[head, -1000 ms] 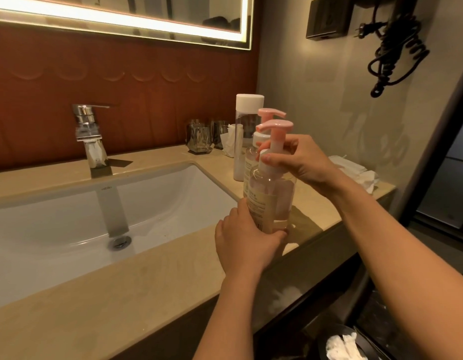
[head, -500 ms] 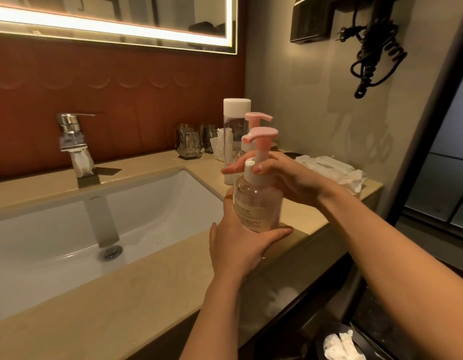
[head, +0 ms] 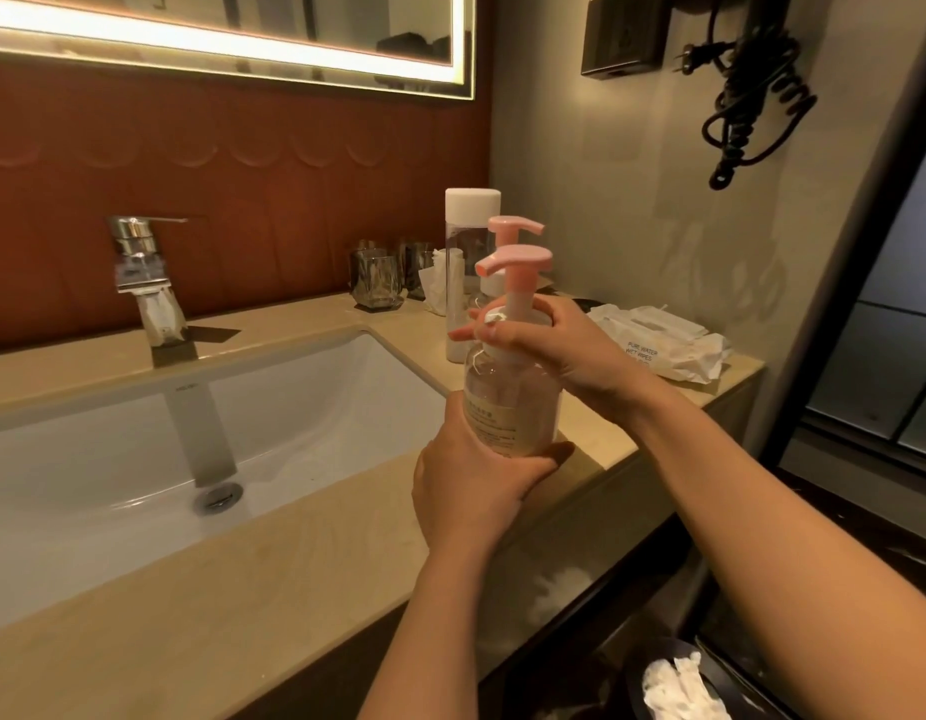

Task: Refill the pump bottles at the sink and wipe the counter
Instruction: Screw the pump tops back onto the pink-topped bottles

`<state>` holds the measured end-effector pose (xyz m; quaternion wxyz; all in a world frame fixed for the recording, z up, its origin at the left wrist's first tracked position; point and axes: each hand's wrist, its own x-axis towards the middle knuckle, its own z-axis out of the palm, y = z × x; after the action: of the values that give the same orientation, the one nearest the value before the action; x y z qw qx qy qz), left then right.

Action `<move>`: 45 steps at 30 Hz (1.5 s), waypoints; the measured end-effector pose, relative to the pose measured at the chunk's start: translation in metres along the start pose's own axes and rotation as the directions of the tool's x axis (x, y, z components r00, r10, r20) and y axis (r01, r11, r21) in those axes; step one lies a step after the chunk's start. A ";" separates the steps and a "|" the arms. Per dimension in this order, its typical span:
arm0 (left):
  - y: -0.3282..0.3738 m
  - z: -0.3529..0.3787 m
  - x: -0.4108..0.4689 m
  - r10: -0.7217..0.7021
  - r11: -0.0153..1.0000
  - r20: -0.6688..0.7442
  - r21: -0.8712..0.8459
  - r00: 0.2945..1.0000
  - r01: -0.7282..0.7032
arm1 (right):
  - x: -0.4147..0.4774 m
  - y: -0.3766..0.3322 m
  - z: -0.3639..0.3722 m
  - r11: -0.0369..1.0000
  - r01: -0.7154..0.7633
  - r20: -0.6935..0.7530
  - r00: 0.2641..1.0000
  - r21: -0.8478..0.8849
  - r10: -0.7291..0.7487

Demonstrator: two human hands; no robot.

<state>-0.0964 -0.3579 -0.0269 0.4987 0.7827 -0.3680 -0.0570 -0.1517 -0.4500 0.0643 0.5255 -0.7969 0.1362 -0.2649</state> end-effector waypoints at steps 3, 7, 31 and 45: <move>0.003 -0.001 -0.002 -0.019 1.000 0.002 -0.004 1.000 0.019 | -0.002 -0.004 0.003 1.000 -0.005 -0.039 0.999 -0.030 0.004; 0.005 -0.002 -0.003 -0.028 1.000 -0.008 -0.004 1.000 0.028 | -0.004 -0.007 0.006 0.997 0.016 -0.096 0.995 -0.077 -0.023; 0.008 0.000 -0.004 -0.088 0.996 -0.101 -0.019 0.991 0.086 | -0.002 -0.016 0.023 0.962 0.026 -0.243 0.965 -0.272 -0.095; 0.000 0.001 0.002 0.035 0.996 0.000 0.077 0.999 -0.035 | -0.043 0.027 0.036 0.942 -0.033 -0.362 0.927 -0.334 -0.096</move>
<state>-0.0957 -0.3594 -0.0269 0.4695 0.7947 -0.3833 -0.0338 -0.1648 -0.4120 0.0168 0.3429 -0.8116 0.2633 -0.3930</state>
